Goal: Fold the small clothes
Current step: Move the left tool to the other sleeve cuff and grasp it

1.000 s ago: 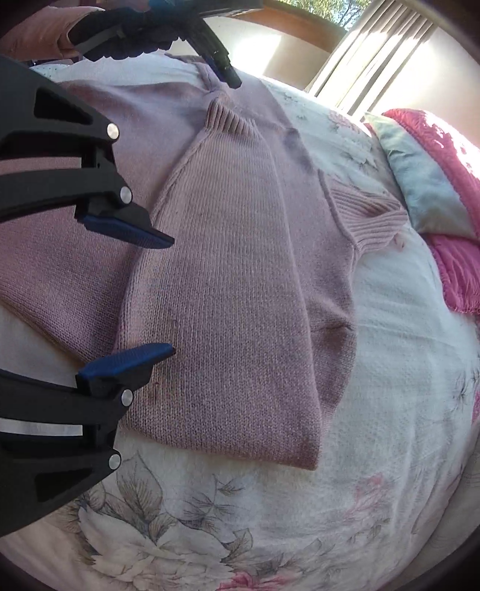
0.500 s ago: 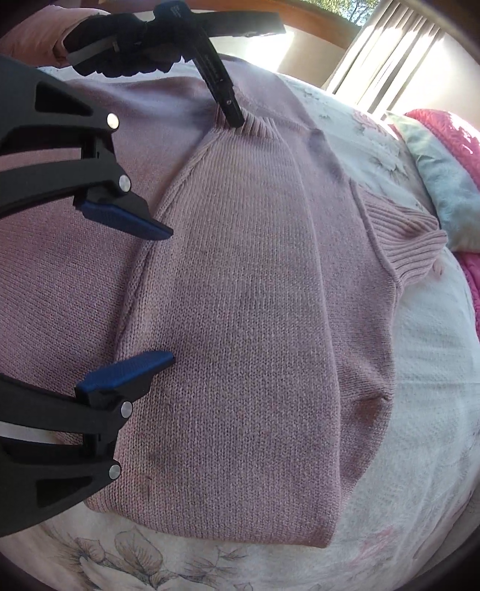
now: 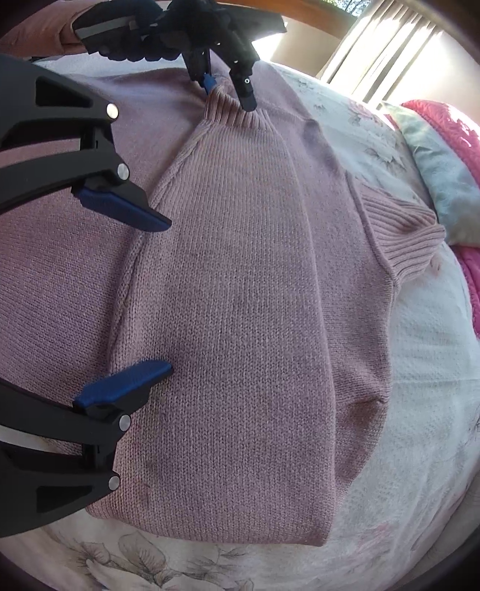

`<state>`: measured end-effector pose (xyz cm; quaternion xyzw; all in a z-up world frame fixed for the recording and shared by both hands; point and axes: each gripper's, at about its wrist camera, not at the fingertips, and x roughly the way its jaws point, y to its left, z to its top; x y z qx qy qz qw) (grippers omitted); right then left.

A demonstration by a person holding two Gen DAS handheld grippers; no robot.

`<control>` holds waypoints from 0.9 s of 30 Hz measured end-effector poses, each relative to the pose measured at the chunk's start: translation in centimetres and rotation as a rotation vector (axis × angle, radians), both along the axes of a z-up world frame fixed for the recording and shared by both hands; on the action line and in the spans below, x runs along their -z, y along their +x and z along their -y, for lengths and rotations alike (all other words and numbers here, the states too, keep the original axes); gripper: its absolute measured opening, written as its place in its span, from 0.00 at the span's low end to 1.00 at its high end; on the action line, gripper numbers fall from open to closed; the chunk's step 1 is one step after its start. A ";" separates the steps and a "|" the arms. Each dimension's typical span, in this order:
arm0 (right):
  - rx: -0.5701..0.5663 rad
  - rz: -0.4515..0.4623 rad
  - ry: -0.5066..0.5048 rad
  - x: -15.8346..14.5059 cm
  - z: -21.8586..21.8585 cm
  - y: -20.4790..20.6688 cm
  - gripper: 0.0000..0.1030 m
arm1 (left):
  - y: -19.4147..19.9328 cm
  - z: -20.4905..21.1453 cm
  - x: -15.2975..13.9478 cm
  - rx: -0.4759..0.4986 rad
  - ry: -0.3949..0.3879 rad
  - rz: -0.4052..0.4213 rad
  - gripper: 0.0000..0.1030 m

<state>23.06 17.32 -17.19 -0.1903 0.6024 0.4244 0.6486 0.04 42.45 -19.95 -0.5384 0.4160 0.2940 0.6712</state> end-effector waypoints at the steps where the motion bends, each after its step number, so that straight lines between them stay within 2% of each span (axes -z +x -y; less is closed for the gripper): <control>1: 0.004 0.003 -0.003 0.0 -0.1 0.0 0.72 | 0.1 -0.3 -0.2 -0.004 0.005 -0.006 0.47; 2: 0.011 0.002 -0.003 0.1 -0.1 0.0 0.72 | 0.1 -0.6 -0.5 -0.007 0.015 -0.006 0.37; 3: 0.019 0.000 -0.002 0.1 -0.1 0.1 0.72 | 0.0 -0.8 -1.0 -0.011 0.035 0.000 0.12; 4: 0.025 -0.001 -0.002 0.1 -0.1 0.1 0.73 | -0.1 -0.9 -1.8 -0.009 0.072 -0.001 0.05; 7: 0.033 0.005 -0.003 0.2 -0.2 0.0 0.74 | -0.1 0.0 -4.7 0.049 0.241 0.018 0.03; 9: 0.032 0.015 -0.011 0.3 -0.4 -0.2 0.76 | 0.1 0.8 -5.4 0.104 0.332 0.000 0.01; 11: 0.030 0.028 -0.025 0.3 -0.8 -0.5 0.77 | 0.1 0.8 -4.3 0.135 0.341 -0.070 0.01; 14: 0.045 0.042 -0.040 -0.1 -1.5 -0.9 0.77 | -1.3 0.0 -2.5 0.141 0.276 -0.129 0.04; 15: 0.047 0.023 -0.013 -0.6 -1.6 -1.1 0.74 | -1.8 0.0 -2.6 0.145 0.270 -0.133 0.09; 17: 0.041 -0.031 0.045 -1.6 -2.0 -1.9 0.73 | -2.6 0.6 -3.3 0.178 0.284 -0.142 0.27; 18: 0.037 -0.043 0.056 -1.8 -2.5 -2.4 0.73 | -3.0 1.0 -3.7 0.201 0.294 -0.157 0.42; 21: 0.005 -0.016 -0.027 -0.7 -4.4 -4.0 0.72 | -4.8 1.8 -3.9 0.238 0.296 -0.173 0.58; 22: 0.004 -0.008 -0.068 0.3 -5.0 -4.3 0.74 | -5.3 1.8 -3.4 0.247 0.281 -0.198 0.59; 24: 0.011 0.004 -0.119 1.6 -5.9 -4.5 0.75 | -6.4 1.5 -2.2 0.267 0.233 -0.204 0.53; 25: 0.017 0.014 -0.135 1.5 -6.2 -4.7 0.75 | -7.0 1.3 -2.2 0.266 0.218 -0.199 0.50; 27: 0.022 0.025 -0.138 0.6 -6.9 -5.2 0.75 | -8.1 1.0 -3.2 0.249 0.199 -0.179 0.52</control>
